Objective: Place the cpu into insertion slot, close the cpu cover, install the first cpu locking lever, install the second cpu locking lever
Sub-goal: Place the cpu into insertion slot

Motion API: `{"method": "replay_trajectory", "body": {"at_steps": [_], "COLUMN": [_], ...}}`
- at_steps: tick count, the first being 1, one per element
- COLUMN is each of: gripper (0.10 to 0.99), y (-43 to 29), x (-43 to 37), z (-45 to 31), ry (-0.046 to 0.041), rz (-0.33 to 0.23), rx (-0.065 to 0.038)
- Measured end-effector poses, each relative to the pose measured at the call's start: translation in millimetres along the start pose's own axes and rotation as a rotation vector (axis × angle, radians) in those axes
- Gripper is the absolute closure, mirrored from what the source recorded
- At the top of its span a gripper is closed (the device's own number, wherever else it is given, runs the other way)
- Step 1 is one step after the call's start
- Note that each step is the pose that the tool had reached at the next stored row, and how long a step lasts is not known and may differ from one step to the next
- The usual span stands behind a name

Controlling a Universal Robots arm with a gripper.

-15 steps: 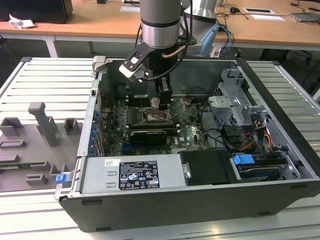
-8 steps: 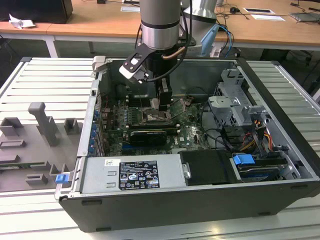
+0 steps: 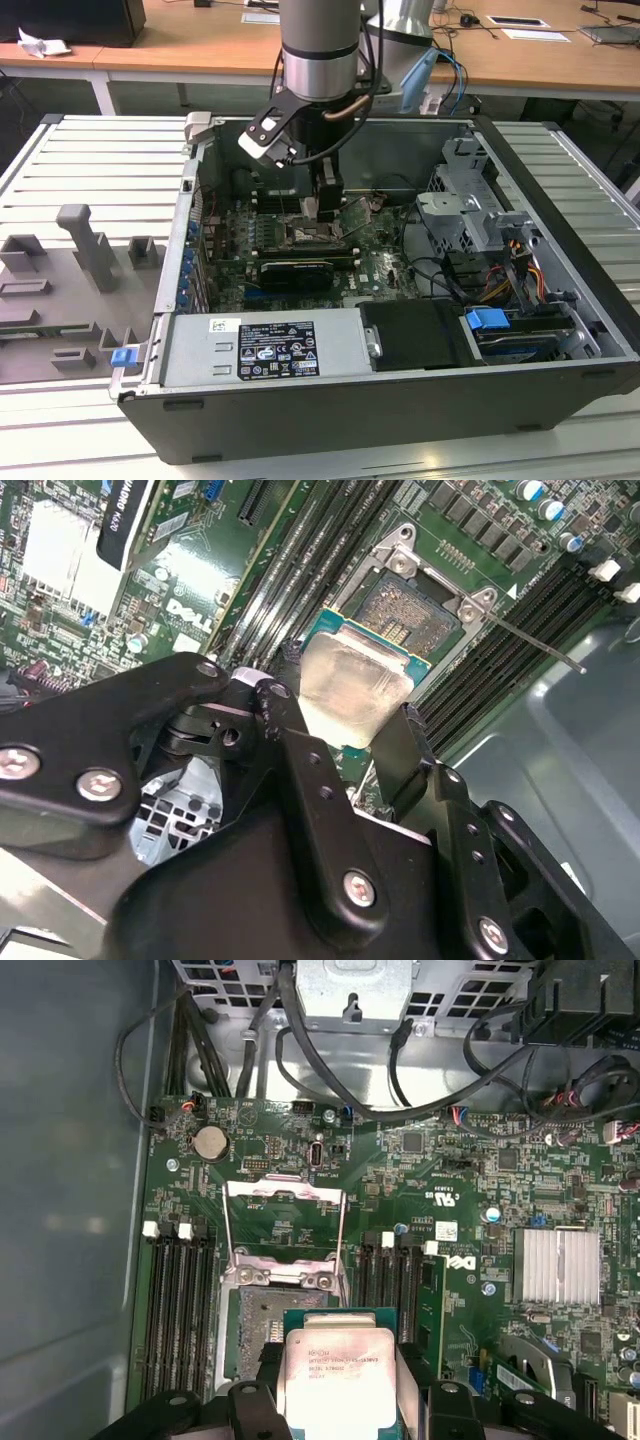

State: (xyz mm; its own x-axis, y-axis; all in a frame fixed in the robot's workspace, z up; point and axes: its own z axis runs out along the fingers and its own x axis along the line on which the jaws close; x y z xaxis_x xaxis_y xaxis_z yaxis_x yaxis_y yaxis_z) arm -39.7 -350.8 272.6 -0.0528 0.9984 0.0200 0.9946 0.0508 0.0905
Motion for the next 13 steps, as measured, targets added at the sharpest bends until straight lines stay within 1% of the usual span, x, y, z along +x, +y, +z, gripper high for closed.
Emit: {"method": "replay_trajectory", "body": {"at_steps": [1, 3, 5, 10, 12, 13], "gripper": [0.557, 0.557, 0.557, 0.557, 0.557, 0.557], "y": [0.0, -0.2, -0.7, -1.1, -1.8, -2.2], "x": [2.0, 3.3, 3.6, 3.6, 5.8, 7.5], "z": [1.4, 4.4, 10.7, 14.6, 22.5, 24.8], "ry": [-0.0005, -0.0013, -0.0050, -0.0052, -0.0053, -0.0046], "rz": [0.003, 0.014, 0.054, 0.057, 0.057, 0.057], "rx": [0.000, 0.000, -0.001, -0.001, -0.001, -0.001]}}
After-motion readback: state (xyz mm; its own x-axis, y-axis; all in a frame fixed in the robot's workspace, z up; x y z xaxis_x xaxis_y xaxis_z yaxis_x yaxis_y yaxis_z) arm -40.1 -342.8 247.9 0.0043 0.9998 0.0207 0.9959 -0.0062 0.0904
